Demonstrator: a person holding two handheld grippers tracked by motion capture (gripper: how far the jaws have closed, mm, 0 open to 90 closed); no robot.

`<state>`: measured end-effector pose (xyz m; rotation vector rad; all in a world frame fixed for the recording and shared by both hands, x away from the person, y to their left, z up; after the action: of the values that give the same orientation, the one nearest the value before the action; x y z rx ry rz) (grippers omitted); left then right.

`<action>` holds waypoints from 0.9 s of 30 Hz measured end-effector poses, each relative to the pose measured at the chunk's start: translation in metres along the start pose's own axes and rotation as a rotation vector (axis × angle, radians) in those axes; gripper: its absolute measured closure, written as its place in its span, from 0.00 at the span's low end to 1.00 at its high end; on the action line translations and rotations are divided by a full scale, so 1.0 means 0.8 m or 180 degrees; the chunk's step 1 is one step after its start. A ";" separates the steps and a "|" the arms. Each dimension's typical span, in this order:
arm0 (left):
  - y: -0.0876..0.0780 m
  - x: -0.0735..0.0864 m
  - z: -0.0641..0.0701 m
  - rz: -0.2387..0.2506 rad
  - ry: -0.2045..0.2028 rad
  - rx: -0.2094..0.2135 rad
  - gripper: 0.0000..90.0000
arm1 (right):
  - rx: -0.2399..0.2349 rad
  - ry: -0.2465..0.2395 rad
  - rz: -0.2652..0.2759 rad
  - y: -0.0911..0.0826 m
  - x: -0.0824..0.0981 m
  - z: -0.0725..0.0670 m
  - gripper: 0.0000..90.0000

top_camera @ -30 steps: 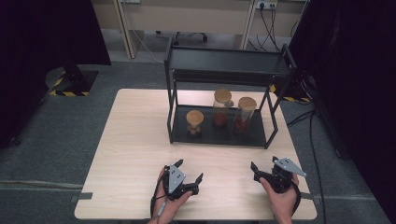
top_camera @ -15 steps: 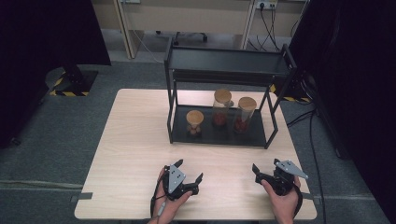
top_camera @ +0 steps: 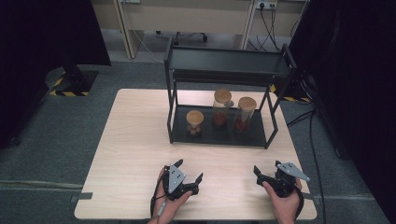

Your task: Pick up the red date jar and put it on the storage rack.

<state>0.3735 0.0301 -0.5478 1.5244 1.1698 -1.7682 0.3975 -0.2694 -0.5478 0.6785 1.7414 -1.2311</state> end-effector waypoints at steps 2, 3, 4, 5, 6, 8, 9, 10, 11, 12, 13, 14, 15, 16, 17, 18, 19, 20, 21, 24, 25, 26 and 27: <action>0.000 0.000 0.000 0.0000 0.0000 0.0000 0.12 | 0.0007 0.0011 0.0000 0.000 0.001 0.001 0.05; 0.000 0.000 0.000 0.0001 -0.0002 0.0000 0.12 | 0.0008 0.0011 -0.0002 0.000 0.002 0.002 0.05; 0.000 0.000 0.000 0.0002 -0.0002 0.0001 0.12 | 0.0011 0.0015 -0.0006 0.001 0.002 0.002 0.05; 0.000 0.000 0.000 0.0003 -0.0003 0.0001 0.12 | 0.0013 0.0021 -0.0009 0.001 0.003 0.002 0.05; 0.000 0.000 0.000 0.0002 -0.0004 0.0000 0.12 | 0.0020 0.0023 -0.0009 0.002 0.004 0.002 0.05; 0.000 0.000 0.000 0.0003 -0.0006 -0.0001 0.12 | 0.0022 0.0030 -0.0014 0.003 0.007 0.003 0.05; 0.000 0.000 0.000 0.0002 -0.0004 0.0000 0.12 | 0.0026 0.0031 -0.0017 0.003 0.008 0.003 0.05; 0.000 0.000 0.000 0.0002 -0.0003 0.0000 0.12 | 0.0030 0.0024 -0.0022 0.004 0.009 0.003 0.05; 0.000 0.000 0.000 0.0001 -0.0003 0.0001 0.12 | 0.0035 0.0017 -0.0028 0.005 0.011 0.003 0.05; 0.000 0.000 0.000 0.0000 -0.0003 0.0001 0.12 | 0.0034 0.0022 -0.0032 0.005 0.012 0.003 0.05; 0.000 0.000 0.000 0.0003 -0.0006 0.0001 0.12 | 0.0036 0.0025 -0.0044 0.006 0.012 0.003 0.05; 0.000 0.000 0.000 0.0002 -0.0005 0.0001 0.12 | 0.0036 0.0017 -0.0030 0.006 0.012 0.003 0.05; 0.000 0.000 0.000 0.0001 -0.0007 0.0001 0.12 | 0.0034 0.0014 -0.0024 0.005 0.012 0.003 0.05; 0.000 0.000 0.000 0.0000 -0.0007 0.0001 0.12 | 0.0037 0.0010 -0.0025 0.005 0.012 0.003 0.05; 0.000 0.000 0.000 -0.0002 -0.0005 0.0001 0.12 | 0.0037 0.0005 -0.0019 0.005 0.012 0.002 0.05; 0.000 0.000 0.000 -0.0002 -0.0003 0.0002 0.12 | 0.0037 0.0000 -0.0016 0.005 0.012 0.002 0.05; 0.000 0.000 0.000 -0.0002 -0.0002 0.0002 0.12 | 0.0039 0.0003 -0.0010 0.005 0.012 0.003 0.05; 0.000 0.000 0.000 0.0000 -0.0002 0.0001 0.12 | 0.0041 0.0010 -0.0005 0.005 0.012 0.003 0.05; 0.000 0.000 0.000 0.0002 -0.0002 0.0002 0.12 | 0.0041 0.0012 0.0002 0.004 0.012 0.003 0.05; 0.000 0.000 0.000 0.0000 0.0000 0.0002 0.12 | 0.0036 0.0008 0.0000 0.004 0.012 0.002 0.05; 0.000 0.000 0.000 0.0000 -0.0001 0.0001 0.12 | 0.0036 0.0008 0.0001 0.004 0.012 0.002 0.05; 0.000 0.000 0.000 0.0000 -0.0001 0.0002 0.12 | 0.0036 0.0011 0.0006 0.004 0.012 0.003 0.05; 0.000 0.000 0.000 0.0001 -0.0002 0.0002 0.12 | 0.0035 0.0017 0.0008 0.004 0.012 0.003 0.05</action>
<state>0.3735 0.0301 -0.5478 1.5242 1.1688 -1.7689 0.3963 -0.2708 -0.5578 0.6907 1.7388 -1.2389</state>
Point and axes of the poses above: each handheld gripper's, and its own axes: y roughly forward along the jaws, x roughly out of its underside, z roughly to its right, the point moved 8 cm from there along y, roughly forward along the jaws, and after that the axes turned 4 degrees about -x, right-handed, at the moved point
